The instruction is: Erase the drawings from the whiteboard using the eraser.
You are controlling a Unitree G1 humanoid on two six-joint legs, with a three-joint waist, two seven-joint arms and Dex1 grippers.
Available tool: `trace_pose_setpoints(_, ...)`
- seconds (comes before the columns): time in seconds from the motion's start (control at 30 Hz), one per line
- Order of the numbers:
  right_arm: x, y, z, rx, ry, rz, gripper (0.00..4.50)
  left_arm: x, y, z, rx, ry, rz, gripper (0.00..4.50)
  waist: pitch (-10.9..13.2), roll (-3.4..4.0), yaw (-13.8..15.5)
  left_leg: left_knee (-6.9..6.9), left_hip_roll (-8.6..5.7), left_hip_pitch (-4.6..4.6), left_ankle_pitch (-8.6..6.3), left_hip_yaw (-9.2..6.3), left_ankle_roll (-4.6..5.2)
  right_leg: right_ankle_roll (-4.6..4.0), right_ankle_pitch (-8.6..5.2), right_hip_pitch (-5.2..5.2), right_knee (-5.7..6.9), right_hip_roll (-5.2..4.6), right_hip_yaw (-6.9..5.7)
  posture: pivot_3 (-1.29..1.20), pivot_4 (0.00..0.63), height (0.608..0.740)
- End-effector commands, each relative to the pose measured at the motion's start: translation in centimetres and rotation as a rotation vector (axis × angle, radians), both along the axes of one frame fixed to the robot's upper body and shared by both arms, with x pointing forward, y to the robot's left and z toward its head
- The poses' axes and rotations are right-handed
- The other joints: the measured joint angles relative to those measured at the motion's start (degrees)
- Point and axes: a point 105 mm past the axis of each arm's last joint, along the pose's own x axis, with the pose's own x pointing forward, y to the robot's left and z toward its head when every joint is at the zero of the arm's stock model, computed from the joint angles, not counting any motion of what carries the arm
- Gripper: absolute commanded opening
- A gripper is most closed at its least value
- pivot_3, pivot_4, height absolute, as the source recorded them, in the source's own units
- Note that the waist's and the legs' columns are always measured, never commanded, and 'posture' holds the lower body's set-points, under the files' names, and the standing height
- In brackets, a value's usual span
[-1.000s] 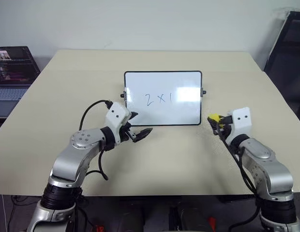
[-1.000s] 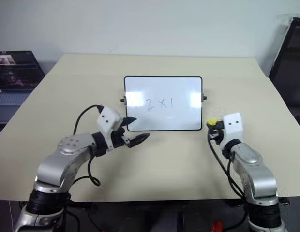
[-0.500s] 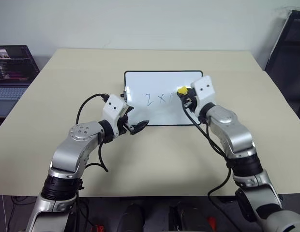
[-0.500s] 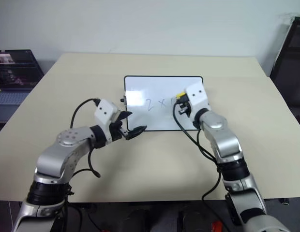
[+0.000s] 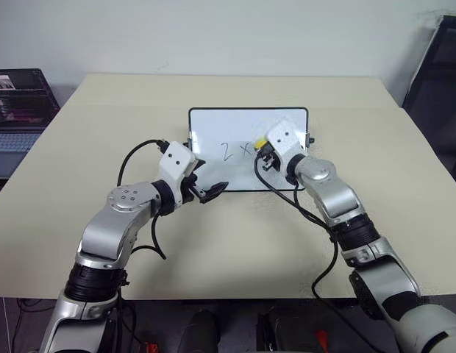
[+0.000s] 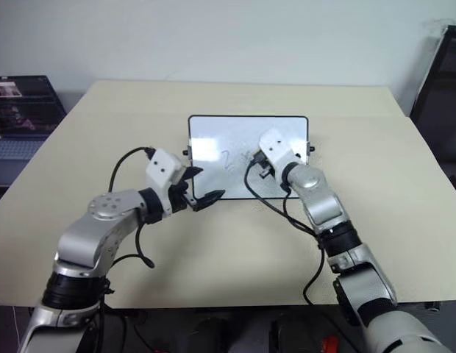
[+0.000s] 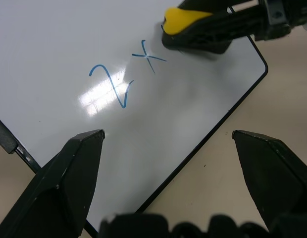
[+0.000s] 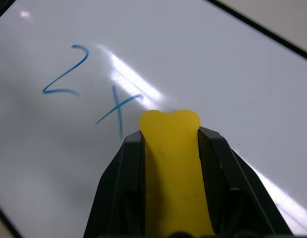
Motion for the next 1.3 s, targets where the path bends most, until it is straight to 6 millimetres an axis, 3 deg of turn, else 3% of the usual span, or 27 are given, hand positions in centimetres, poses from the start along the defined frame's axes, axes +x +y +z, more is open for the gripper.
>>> trace_pose_setpoints(0.03, -0.7, -0.2, -0.6, -0.075, 0.014, 0.033, 1.13, 0.0, -0.4, 1.1, 0.005, -0.049, -0.022, 4.50, 0.0, 0.00, 0.0, 0.03, 0.00, 0.01, 0.00, 0.00, 0.00, 0.00, 0.00, 0.01, 0.01, 0.00, 0.00, 0.00, 0.150, 0.740)
trace_pose_setpoints(0.17, -0.7, -0.7, -1.0, -0.139, 0.014, 0.041, 1.12, 0.0, -0.6, 0.8, 0.006, -0.046, -0.031, 4.50, 0.0, 0.00, 0.0, 0.05, 0.00, 0.05, 0.00, -0.01, 0.00, 0.00, 0.00, 0.04, 0.06, 0.00, -0.01, 0.00, 0.150, 0.740)
trace_pose_setpoints(0.33, 0.2, -0.2, 1.1, -0.096, -0.066, 0.010, 1.12, -0.1, -0.8, 0.5, 0.010, -0.043, -0.040, 4.50, 0.0, 0.00, -0.2, 0.05, 0.00, 0.08, 0.01, 0.01, 0.00, 0.00, 0.00, 0.06, 0.06, 0.01, 0.00, 0.00, 0.150, 0.740)
trace_pose_setpoints(0.53, 1.1, 0.7, 2.0, -0.078, -0.094, 0.010, 1.12, -0.3, -0.9, 0.2, 0.012, -0.040, -0.049, 4.50, 0.0, 0.00, -0.4, 0.04, 0.00, 0.07, 0.01, 0.00, -0.01, 0.00, 0.00, 0.04, 0.07, 0.01, 0.00, 0.00, 0.150, 0.740)
trace_pose_setpoints(0.7, 2.1, 0.2, 2.6, -0.066, -0.117, -0.025, 1.12, -0.3, -0.8, 0.2, 0.012, -0.039, -0.047, 4.50, 0.0, 0.00, -0.4, 0.04, 0.00, 0.08, 0.01, 0.00, -0.01, -0.01, 0.00, 0.05, 0.07, 0.00, 0.00, 0.00, 0.150, 0.740)
trace_pose_setpoints(0.83, 2.2, -0.5, 1.8, -0.078, -0.069, -0.021, 1.12, -0.3, -0.6, 0.0, 0.015, -0.037, -0.043, 4.50, 0.0, 0.00, -0.4, 0.05, 0.00, 0.08, 0.01, -0.01, -0.01, -0.01, 0.01, 0.06, 0.08, 0.00, -0.01, 0.00, 0.150, 0.740)
trace_pose_setpoints(1.03, 0.4, -0.2, -1.0, -0.131, 0.085, 0.091, 1.12, -0.4, -0.7, 0.0, 0.015, -0.039, -0.048, 4.50, 0.0, 0.00, -0.3, 0.05, 0.00, 0.10, 0.01, -0.03, 0.00, -0.01, 0.01, 0.10, 0.06, 0.00, -0.02, 0.00, 0.150, 0.740)
trace_pose_setpoints(1.3, -1.0, 0.8, -1.7, -0.162, 0.131, 0.159, 1.12, -0.5, -1.1, 0.2, 0.016, -0.043, -0.058, 4.50, 0.0, 0.00, -0.4, 0.06, 0.02, 0.15, 0.01, -0.03, 0.00, -0.01, 0.00, 0.12, 0.10, 0.01, -0.02, 0.00, 0.150, 0.740)
